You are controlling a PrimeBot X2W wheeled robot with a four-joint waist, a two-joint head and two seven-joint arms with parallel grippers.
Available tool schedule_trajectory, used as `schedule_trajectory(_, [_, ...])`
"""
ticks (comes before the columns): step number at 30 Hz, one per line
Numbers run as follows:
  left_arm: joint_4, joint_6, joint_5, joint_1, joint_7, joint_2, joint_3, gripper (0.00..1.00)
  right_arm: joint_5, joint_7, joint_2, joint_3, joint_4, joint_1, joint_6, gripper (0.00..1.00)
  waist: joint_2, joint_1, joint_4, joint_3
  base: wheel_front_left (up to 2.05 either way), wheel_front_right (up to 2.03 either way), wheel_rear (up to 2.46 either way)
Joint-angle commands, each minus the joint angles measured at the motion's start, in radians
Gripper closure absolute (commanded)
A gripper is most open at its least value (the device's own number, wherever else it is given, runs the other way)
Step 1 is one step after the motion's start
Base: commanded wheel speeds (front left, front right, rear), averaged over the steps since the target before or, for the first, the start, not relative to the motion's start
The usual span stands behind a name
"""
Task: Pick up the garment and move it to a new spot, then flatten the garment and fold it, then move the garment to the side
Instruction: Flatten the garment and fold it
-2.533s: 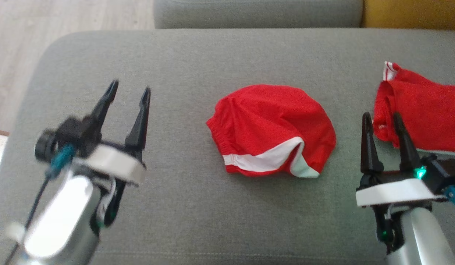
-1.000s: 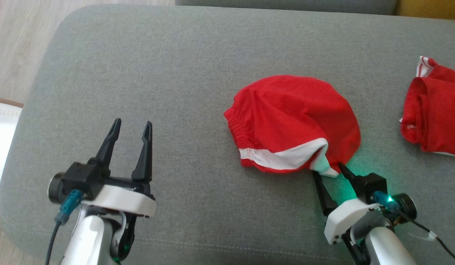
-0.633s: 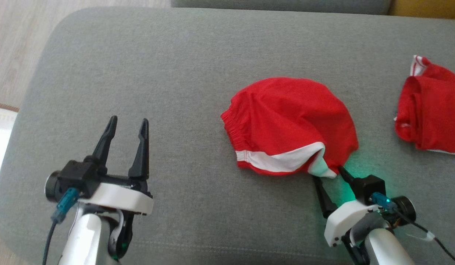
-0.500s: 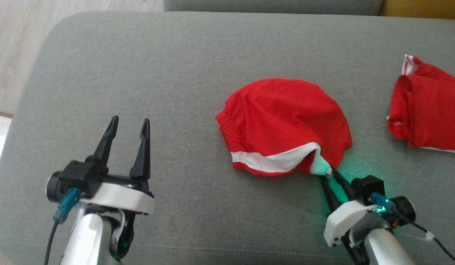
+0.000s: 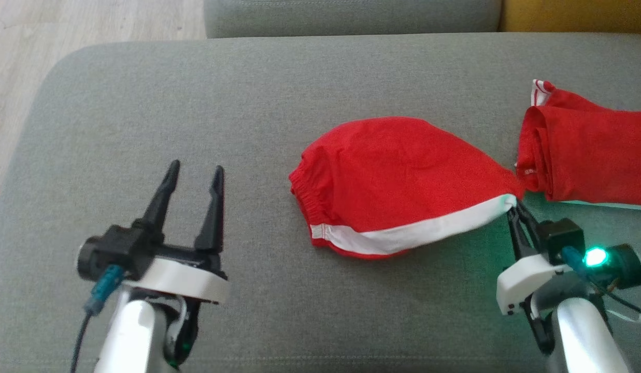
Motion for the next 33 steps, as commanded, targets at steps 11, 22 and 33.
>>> schedule_trajectory(11, [0.017, -0.02, -0.036, -0.035, -0.005, -0.002, -0.202, 0.0, -0.096, 0.076, -0.069, 0.018, -0.079, -0.019, 0.003, 1.0, -0.0001, 0.0, -0.007, 0.01, 0.0, 0.0, 0.0])
schedule_trajectory(22, [0.204, -0.023, -0.155, -0.101, 0.01, 0.053, -0.42, 0.0, -0.106, 0.105, -0.109, 0.046, -0.069, -0.032, 0.003, 1.0, -0.0001, 0.0, -0.021, 0.035, 0.0, 0.0, 0.0])
schedule_trajectory(33, [0.368, -0.023, -0.192, -0.213, 0.049, 0.048, -0.437, 0.0, -0.085, 0.115, -0.122, 0.085, -0.081, -0.067, 0.003, 1.0, -0.0001, 0.0, -0.055, 0.069, 0.0, 0.0, 0.0])
